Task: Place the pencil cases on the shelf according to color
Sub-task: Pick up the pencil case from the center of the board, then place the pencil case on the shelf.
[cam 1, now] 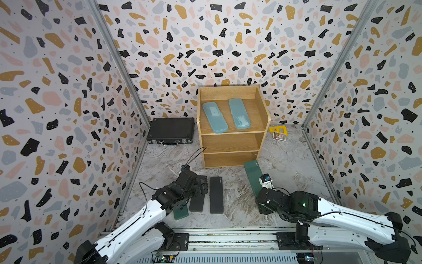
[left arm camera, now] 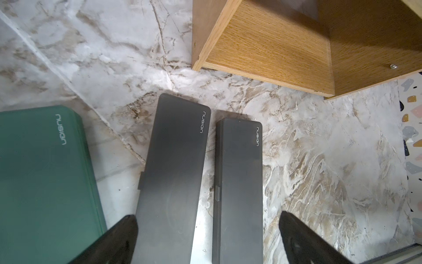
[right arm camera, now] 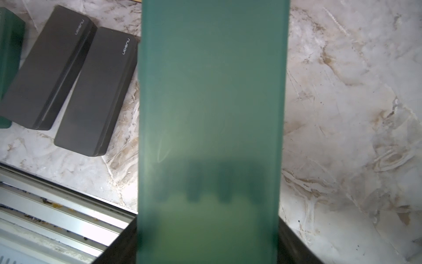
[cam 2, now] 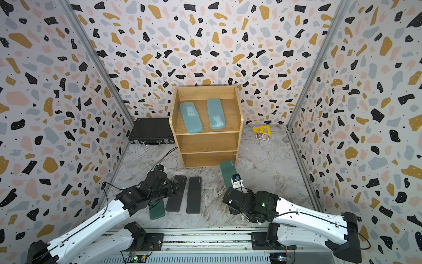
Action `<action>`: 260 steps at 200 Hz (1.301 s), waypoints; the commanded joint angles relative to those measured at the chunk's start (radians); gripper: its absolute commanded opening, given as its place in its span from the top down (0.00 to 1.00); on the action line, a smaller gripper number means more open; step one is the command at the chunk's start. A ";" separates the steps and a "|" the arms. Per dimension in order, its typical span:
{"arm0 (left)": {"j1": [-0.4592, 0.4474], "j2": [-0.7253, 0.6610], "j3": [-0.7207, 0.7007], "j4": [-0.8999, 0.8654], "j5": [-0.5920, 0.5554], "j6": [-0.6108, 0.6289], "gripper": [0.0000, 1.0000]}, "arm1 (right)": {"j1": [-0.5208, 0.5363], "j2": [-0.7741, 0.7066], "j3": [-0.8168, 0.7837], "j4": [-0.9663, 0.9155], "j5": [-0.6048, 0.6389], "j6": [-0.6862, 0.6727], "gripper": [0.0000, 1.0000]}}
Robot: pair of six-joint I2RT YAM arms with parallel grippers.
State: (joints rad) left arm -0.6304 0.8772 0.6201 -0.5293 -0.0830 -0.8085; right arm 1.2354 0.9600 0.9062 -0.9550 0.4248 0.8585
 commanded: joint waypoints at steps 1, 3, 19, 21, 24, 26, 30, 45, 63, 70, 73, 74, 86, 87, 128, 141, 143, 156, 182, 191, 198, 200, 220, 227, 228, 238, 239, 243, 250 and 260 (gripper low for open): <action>-0.005 -0.012 0.023 0.026 0.001 -0.008 0.00 | -0.010 0.011 0.078 -0.013 0.053 -0.043 0.69; -0.005 -0.013 0.023 0.026 0.000 -0.009 0.00 | -0.014 0.014 0.083 -0.013 0.052 -0.046 0.68; -0.005 -0.021 0.018 0.025 0.001 -0.009 0.00 | -0.051 0.035 0.118 -0.010 0.028 -0.075 0.68; -0.006 -0.022 0.018 0.025 0.001 -0.009 0.00 | -0.055 0.039 0.123 -0.011 0.024 -0.079 0.67; -0.005 -0.025 0.016 0.025 0.000 -0.009 0.00 | -0.064 0.043 0.130 -0.012 0.019 -0.085 0.67; -0.006 -0.025 0.016 0.025 0.001 -0.009 0.00 | -0.069 0.046 0.133 -0.010 0.017 -0.088 0.67; -0.006 -0.027 0.014 0.024 0.000 -0.009 0.00 | -0.079 0.052 0.143 -0.010 0.010 -0.097 0.67; -0.006 -0.033 0.014 0.019 -0.002 -0.006 0.00 | -0.108 0.081 0.181 -0.004 0.008 -0.133 0.67; -0.007 -0.043 0.012 0.019 -0.004 -0.007 0.00 | -0.148 0.118 0.218 0.025 -0.001 -0.180 0.66; -0.007 -0.044 0.008 0.021 -0.003 -0.008 0.00 | -0.158 0.134 0.227 0.045 -0.021 -0.196 0.65; -0.006 -0.045 0.007 0.024 -0.003 -0.007 0.00 | -0.192 0.141 0.230 0.056 -0.034 -0.203 0.66; -0.006 -0.045 0.007 0.024 -0.003 -0.007 0.00 | -0.197 0.143 0.231 0.059 -0.039 -0.205 0.66; -0.007 -0.047 0.004 0.025 0.000 -0.008 0.00 | -0.240 0.175 0.246 0.096 -0.085 -0.233 0.66; -0.007 -0.047 0.004 0.025 0.000 -0.008 0.00 | -0.244 0.178 0.247 0.098 -0.089 -0.235 0.66; -0.006 -0.064 -0.005 0.019 0.003 0.000 0.00 | -0.351 0.311 0.341 0.142 -0.163 -0.294 0.66; -0.006 -0.067 -0.008 0.020 -0.001 0.004 0.00 | -0.371 0.358 0.387 0.144 -0.170 -0.314 0.66; -0.006 -0.068 -0.008 0.020 -0.004 0.006 0.00 | -0.374 0.364 0.393 0.144 -0.172 -0.316 0.66; -0.006 -0.067 -0.010 0.023 -0.007 0.008 0.00 | -0.389 0.401 0.430 0.151 -0.174 -0.323 0.66; -0.007 -0.059 -0.017 0.036 -0.007 0.009 0.00 | -0.415 0.439 0.466 0.190 -0.172 -0.319 0.66; -0.006 -0.055 -0.020 0.044 -0.004 0.009 0.00 | -0.427 0.450 0.475 0.201 -0.177 -0.317 0.66; -0.007 -0.051 -0.023 0.049 -0.001 0.009 0.00 | -0.438 0.461 0.483 0.205 -0.184 -0.317 0.66; -0.006 -0.049 -0.024 0.050 0.000 0.009 0.00 | -0.440 0.464 0.485 0.205 -0.186 -0.317 0.66; -0.006 -0.036 -0.027 0.062 0.008 0.009 0.00 | -0.459 0.495 0.510 0.213 -0.193 -0.325 0.65; -0.006 -0.032 -0.027 0.064 0.010 0.012 0.00 | -0.464 0.506 0.519 0.214 -0.194 -0.329 0.65; -0.006 -0.031 -0.027 0.064 0.010 0.011 0.00 | -0.465 0.509 0.521 0.213 -0.195 -0.329 0.65; -0.006 -0.027 -0.028 0.069 0.013 0.011 0.00 | -0.472 0.523 0.532 0.214 -0.195 -0.334 0.65; -0.006 -0.027 -0.028 0.069 0.012 0.011 0.00 | -0.472 0.524 0.533 0.214 -0.195 -0.335 0.64; -0.006 -0.026 -0.028 0.070 0.013 0.012 0.00 | -0.473 0.530 0.537 0.214 -0.193 -0.334 0.64; -0.007 -0.024 -0.029 0.071 0.012 0.013 0.00 | -0.475 0.540 0.544 0.213 -0.192 -0.337 0.63; -0.007 -0.020 -0.031 0.074 0.013 0.012 0.00 | -0.478 0.552 0.555 0.213 -0.189 -0.341 0.61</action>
State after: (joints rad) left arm -0.6315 0.8524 0.6006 -0.4938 -0.0818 -0.8055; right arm 0.7635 1.5051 1.4052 -0.7616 0.2279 0.5381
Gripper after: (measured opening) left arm 0.993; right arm 0.711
